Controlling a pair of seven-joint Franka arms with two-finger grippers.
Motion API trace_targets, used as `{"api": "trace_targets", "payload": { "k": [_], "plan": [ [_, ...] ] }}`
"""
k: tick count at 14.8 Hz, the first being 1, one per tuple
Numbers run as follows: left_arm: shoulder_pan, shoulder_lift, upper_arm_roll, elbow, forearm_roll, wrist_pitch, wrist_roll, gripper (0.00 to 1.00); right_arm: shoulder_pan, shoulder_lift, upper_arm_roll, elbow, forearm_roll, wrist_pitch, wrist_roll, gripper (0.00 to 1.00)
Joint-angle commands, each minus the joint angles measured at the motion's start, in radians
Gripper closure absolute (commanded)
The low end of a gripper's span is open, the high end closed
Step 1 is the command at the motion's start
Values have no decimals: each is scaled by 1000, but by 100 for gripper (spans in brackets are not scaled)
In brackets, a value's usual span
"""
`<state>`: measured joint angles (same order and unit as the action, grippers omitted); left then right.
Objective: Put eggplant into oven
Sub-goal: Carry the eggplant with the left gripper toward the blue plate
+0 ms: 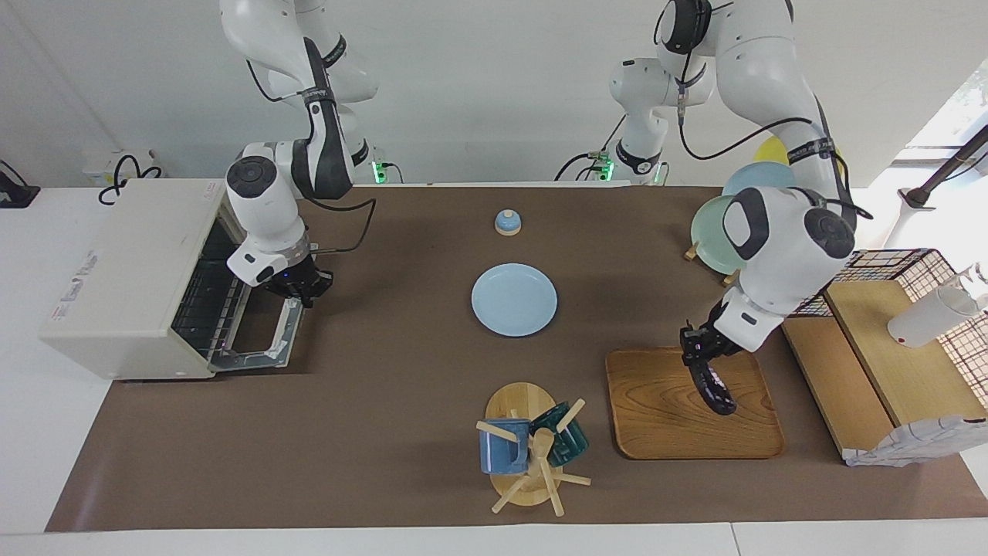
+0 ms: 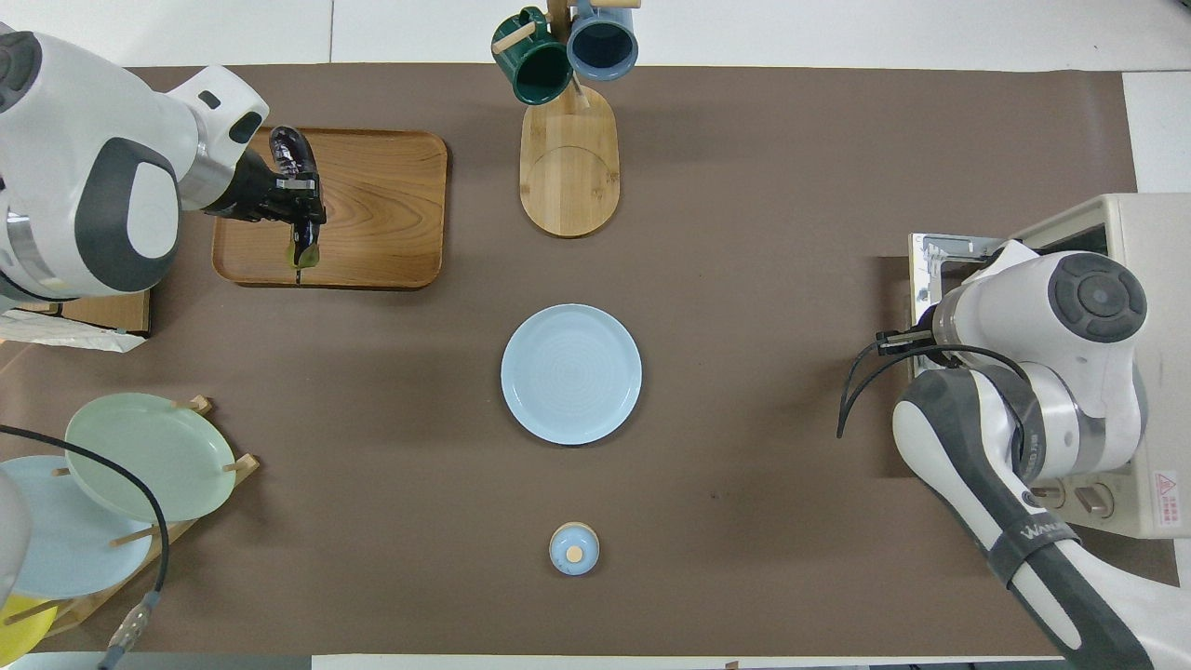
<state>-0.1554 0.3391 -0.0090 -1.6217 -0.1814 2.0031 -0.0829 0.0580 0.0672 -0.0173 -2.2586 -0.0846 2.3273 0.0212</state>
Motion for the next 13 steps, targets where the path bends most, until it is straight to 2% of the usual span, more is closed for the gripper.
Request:
{"api": "trace_targets", "payload": {
  "k": [1,4,7,8,10,12,13],
  "plan": [
    [-113,-147,11,-160,-27,0,-149,100,-3,29,-7,-19,-10,66,19,100],
    [-258,-173,12,-188,-36,6,-305,100,0,29,-6,-19,-6,61,23,100],
    [-407,-230,11,-324,-36,130,-366,100,78,29,2,-7,98,56,29,100],
    [-450,-235,11,-361,-36,181,-388,100,112,34,3,28,101,31,31,100],
    [-533,-210,12,-401,-36,279,-441,100,128,39,2,133,103,-108,28,100],
    [-561,-187,12,-437,-36,350,-451,100,138,59,3,244,105,-230,42,100],
    [-569,-169,12,-444,-36,368,-449,100,144,51,3,255,105,-241,55,72]
  ]
}}
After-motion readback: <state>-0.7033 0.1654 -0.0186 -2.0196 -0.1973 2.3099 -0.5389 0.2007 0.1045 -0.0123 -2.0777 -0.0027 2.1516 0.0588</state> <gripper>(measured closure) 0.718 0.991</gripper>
